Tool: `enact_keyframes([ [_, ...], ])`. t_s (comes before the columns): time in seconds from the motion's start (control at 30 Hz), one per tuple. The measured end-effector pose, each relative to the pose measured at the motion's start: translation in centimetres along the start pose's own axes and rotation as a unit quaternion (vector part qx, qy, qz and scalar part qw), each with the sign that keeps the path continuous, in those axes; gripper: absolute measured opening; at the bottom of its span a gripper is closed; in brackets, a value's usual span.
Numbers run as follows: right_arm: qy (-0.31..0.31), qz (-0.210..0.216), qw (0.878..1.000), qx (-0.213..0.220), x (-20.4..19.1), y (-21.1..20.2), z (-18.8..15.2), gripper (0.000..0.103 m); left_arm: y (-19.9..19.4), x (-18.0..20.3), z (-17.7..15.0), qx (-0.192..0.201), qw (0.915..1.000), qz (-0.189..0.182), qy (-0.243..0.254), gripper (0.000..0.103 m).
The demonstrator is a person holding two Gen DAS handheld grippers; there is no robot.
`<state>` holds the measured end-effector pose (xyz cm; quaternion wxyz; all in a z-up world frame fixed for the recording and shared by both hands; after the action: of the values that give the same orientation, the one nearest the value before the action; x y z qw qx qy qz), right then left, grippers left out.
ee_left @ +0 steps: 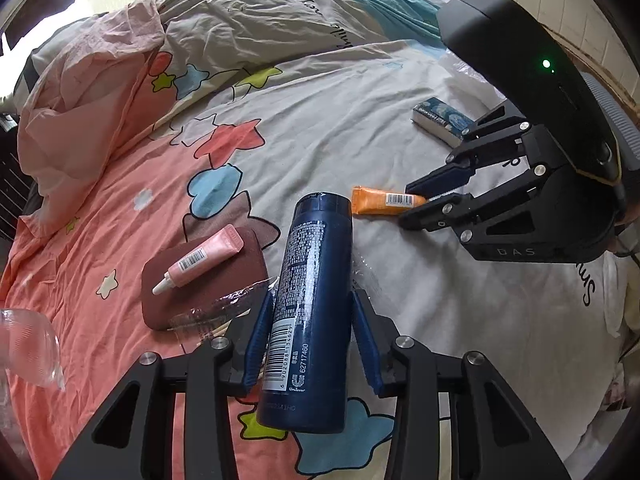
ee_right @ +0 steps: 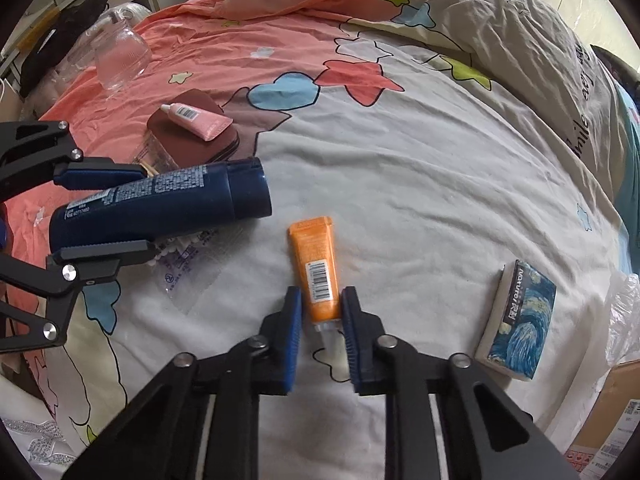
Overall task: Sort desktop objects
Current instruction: 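Close the left tool on the dark blue bottle while the right tool grasps the orange tube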
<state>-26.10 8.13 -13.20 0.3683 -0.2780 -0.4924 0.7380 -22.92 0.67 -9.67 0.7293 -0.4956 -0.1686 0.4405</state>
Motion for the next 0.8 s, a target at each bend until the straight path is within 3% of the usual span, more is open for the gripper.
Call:
enact_keyframes([
  [0.47,0.014,0.018,1.000,0.016,-1.7,-2.8,-2.2,0.016,-1.7,2.1,-1.3,-0.002,0.9999,-0.001,0.017,0.040],
  [0.8,0.023,0.006,1.000,-0.002,-1.8,-1.6,-4.2,0.016,-1.7,3.7,-2.4,-0.010,0.9998,-0.009,0.018,0.040],
])
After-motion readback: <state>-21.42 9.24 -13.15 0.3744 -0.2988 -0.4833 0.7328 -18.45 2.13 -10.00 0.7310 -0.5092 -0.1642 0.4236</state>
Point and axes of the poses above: each gripper's, at about its wrist camera, not at the fingertips, and y roughly the way its jaws point, x to its right, z to its top, the point moved 10 cm from there along y, roughly the way its jaws point, and after that the axes turned 8 degrees about y, right-handed, at the moved point
